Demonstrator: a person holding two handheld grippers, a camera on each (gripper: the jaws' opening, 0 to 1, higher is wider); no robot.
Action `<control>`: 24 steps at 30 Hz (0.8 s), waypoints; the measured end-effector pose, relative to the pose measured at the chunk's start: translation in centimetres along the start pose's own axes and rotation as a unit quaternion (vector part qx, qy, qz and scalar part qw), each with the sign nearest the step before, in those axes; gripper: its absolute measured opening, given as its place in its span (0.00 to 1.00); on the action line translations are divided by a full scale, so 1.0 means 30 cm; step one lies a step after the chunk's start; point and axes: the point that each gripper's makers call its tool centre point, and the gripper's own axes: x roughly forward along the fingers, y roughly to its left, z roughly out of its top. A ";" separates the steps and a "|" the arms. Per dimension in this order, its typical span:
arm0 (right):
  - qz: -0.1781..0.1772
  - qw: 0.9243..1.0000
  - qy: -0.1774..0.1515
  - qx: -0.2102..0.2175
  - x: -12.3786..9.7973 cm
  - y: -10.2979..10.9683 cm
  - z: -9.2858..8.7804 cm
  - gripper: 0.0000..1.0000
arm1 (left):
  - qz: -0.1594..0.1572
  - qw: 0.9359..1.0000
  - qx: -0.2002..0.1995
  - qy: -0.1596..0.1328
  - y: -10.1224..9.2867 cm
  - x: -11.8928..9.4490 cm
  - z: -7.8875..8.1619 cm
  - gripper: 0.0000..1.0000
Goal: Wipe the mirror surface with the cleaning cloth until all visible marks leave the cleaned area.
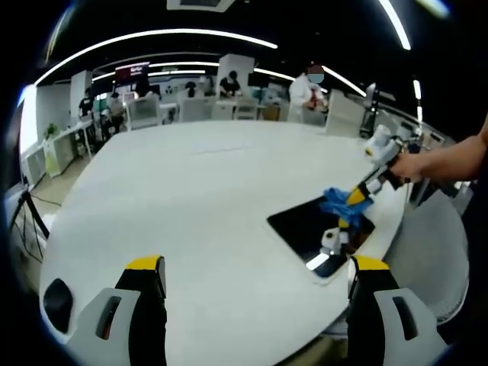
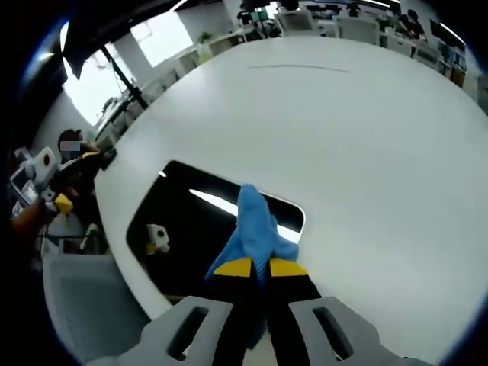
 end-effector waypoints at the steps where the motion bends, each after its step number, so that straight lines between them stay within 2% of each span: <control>1: -0.001 1.000 0.000 0.001 -0.002 -0.002 -0.001 0.01 | 0.000 1.000 -0.001 0.000 -0.001 0.000 -0.002 1.00; 11: -0.005 1.000 0.000 -0.002 -0.004 -0.010 -0.007 0.01 | -0.001 1.000 -0.003 0.002 -0.015 0.008 -0.012 1.00; 16: -0.012 1.000 -0.019 -0.009 -0.004 -0.008 -0.011 0.01 | -0.003 1.000 -0.003 -0.001 -0.021 0.015 -0.005 1.00; 24: -0.034 0.999 -0.026 -0.012 -0.022 0.049 -0.063 0.01 | -0.005 1.000 -0.003 -0.003 -0.034 0.009 -0.006 1.00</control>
